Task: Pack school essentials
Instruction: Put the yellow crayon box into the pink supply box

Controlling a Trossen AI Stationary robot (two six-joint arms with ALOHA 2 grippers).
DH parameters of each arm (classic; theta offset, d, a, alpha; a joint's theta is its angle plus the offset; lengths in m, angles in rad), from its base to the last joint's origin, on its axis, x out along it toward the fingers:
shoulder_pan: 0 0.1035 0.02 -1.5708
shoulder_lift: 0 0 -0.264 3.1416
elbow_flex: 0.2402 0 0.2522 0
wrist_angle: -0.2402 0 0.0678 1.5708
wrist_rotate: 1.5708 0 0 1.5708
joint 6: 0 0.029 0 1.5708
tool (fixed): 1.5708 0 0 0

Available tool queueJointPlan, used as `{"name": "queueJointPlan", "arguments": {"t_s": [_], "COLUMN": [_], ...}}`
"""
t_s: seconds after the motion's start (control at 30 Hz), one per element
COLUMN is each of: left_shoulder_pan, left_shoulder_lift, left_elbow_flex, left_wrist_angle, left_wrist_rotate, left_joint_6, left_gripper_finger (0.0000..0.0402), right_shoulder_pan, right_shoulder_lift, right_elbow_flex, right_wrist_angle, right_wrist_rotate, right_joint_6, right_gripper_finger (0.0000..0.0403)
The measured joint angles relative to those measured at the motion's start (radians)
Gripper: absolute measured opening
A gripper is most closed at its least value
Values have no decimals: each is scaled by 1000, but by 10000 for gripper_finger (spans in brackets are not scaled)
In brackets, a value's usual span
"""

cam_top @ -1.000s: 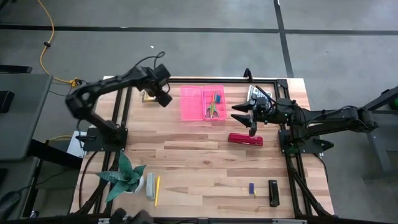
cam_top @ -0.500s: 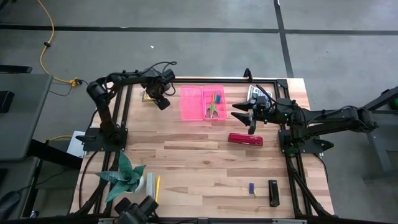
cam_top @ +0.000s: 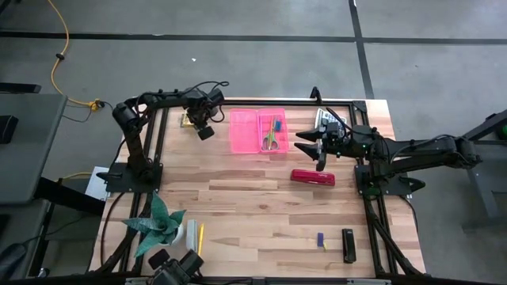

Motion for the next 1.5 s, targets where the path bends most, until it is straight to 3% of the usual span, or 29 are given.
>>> {"name": "queueJointPlan", "arguments": {"t_s": [0.07, 0.33, 0.63, 0.83, 1.1, 1.3, 1.5], "left_shoulder_pan": [-4, -24, -30, -74, -251, -425, -606], "left_shoulder_lift": [0, -65, -341, -549, -758, -854, -868], "left_elbow_flex": [0, -2, -2, -2, -2, -99, -248], "left_wrist_angle": [-4, -28, -23, 77, 323, 530, 715], "left_wrist_rotate": [2, 55, 154, 242, 270, 194, 89], "left_joint_6": [10, 2, -98, -196, -319, -368, -370], "left_gripper_finger": [11, 1, 0, 0, 0, 0, 0], "right_shoulder_pan": [0, 0, 0, 0, 0, 0, 0], "right_shoulder_lift": [0, 0, 0, 0, 0, 0, 0], "right_elbow_flex": [0, 0, 0, 0, 0, 0, 0], "right_wrist_angle": [0, 0, 0, 1, 23, 23, 23], "right_wrist_rotate": [0, 0, -2, -3, -5, -7, -11], "right_joint_6": [0, 0, 0, 0, 0, 0, 0], "right_gripper_finger": [188, 188, 188, 188, 188, 188, 188]}}
